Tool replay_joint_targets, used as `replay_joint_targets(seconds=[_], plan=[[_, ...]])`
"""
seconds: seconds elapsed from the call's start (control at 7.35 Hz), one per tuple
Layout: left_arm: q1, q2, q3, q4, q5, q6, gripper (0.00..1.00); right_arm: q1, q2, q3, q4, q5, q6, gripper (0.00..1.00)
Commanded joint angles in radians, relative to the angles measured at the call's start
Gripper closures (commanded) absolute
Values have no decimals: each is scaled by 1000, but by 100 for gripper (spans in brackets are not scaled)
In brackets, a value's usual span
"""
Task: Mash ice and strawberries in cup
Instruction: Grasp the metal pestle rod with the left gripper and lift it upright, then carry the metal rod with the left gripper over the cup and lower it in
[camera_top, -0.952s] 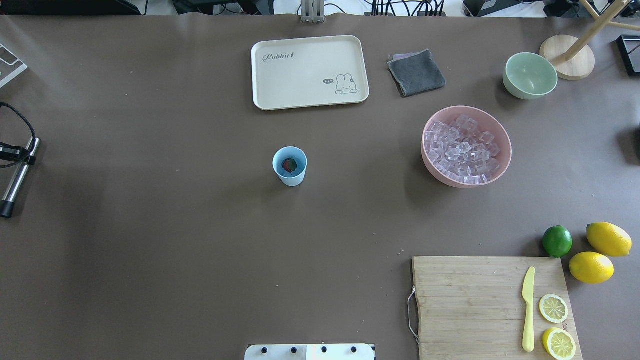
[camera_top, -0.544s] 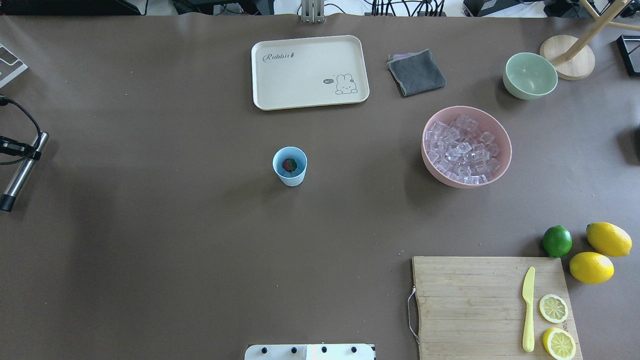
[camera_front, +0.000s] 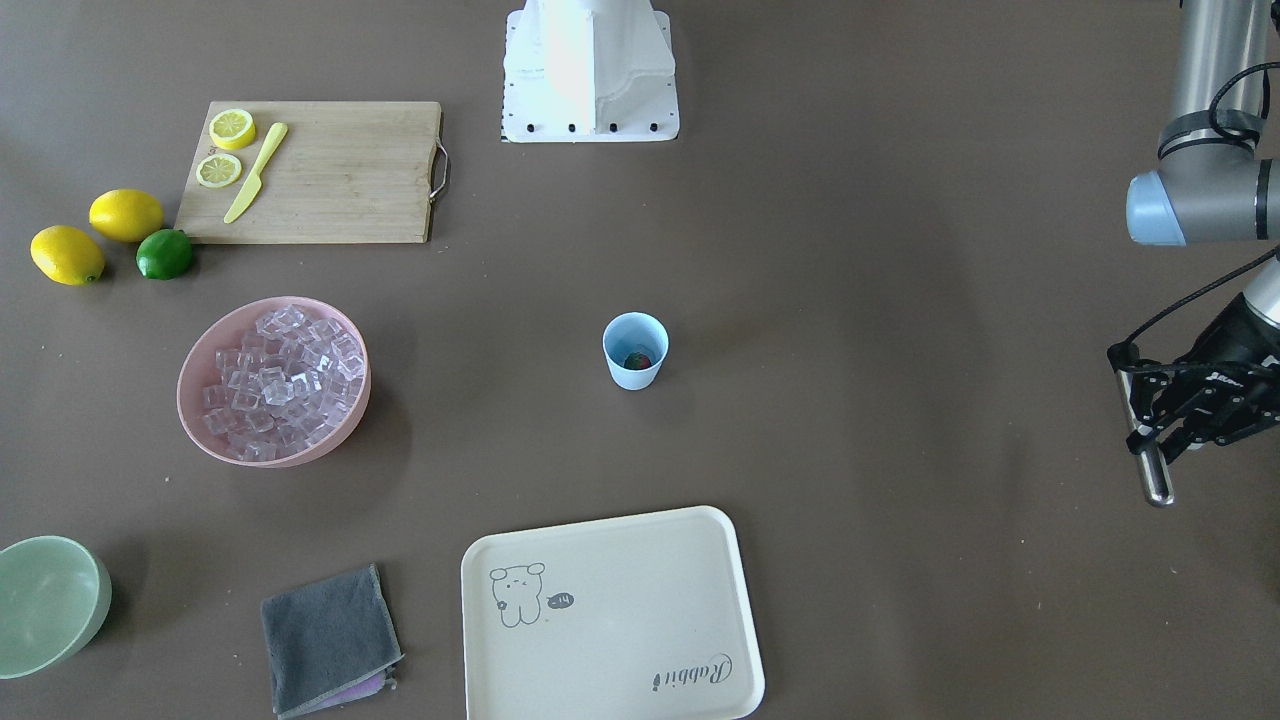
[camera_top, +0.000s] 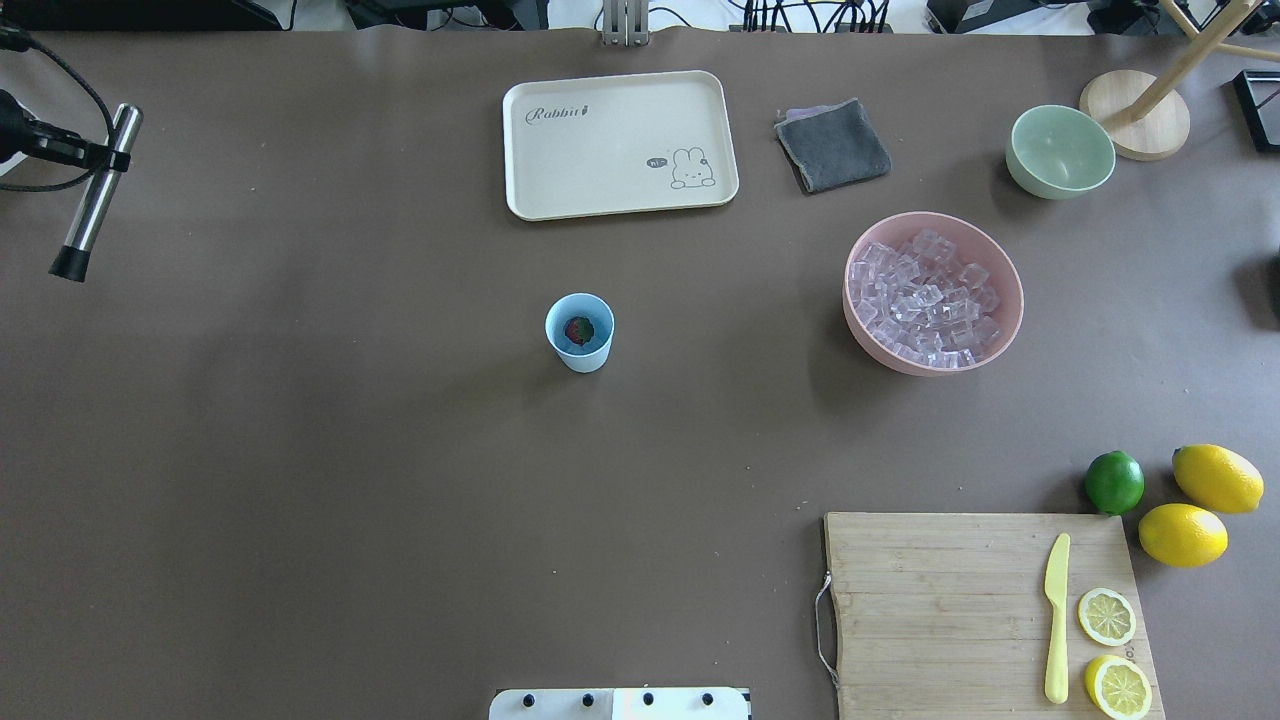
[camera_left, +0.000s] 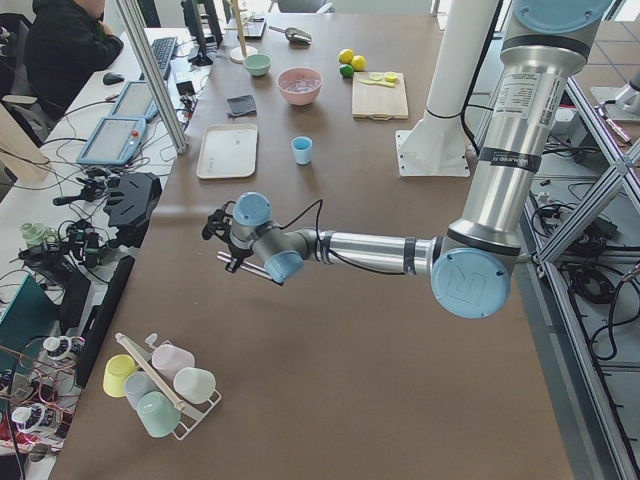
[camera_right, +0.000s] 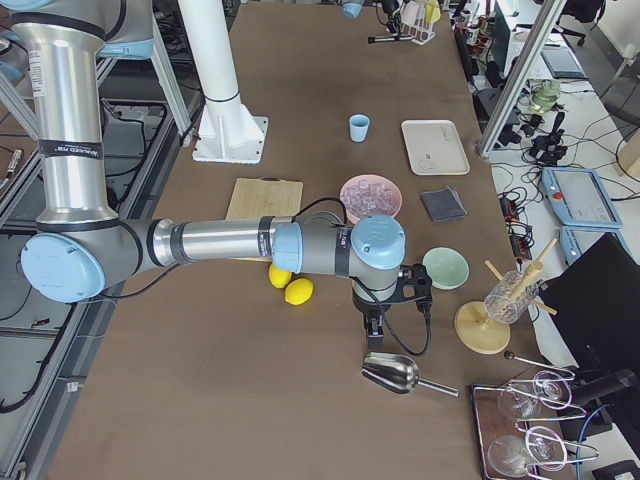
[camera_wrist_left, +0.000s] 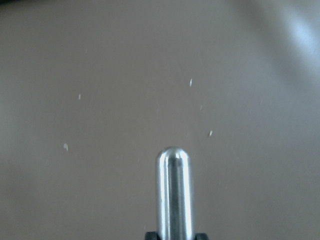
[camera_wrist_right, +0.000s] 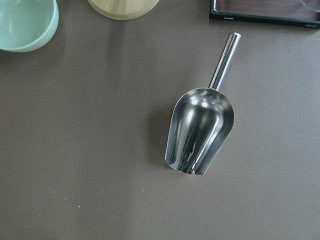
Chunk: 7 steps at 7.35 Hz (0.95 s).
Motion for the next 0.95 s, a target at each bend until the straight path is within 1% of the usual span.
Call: replay_joint_targets(seconds=[0.0, 0.14, 0.27, 0.41, 0.54, 0.68, 0.82], plan=[[-8, -14, -122, -94, 170, -100, 69, 0, -17, 19, -5, 2, 1, 1], [12, -16, -158, -151, 262, -187, 69, 0, -17, 20, -5, 2, 2, 1], [76, -13, -224, -161, 352, -257, 69, 0, -20, 20, -5, 4, 2, 1], [169, -5, -249, -188, 467, -277, 69, 0, -23, 20, -5, 5, 2, 1], [327, -25, -261, -205, 692, -320, 70, 0, -30, 22, -5, 7, 2, 1], [514, -105, -254, -192, 914, -340, 70, 0, -31, 22, -5, 10, 2, 1], [611, -193, -257, -96, 1070, -342, 71, 0, -31, 22, -5, 8, 2, 1]])
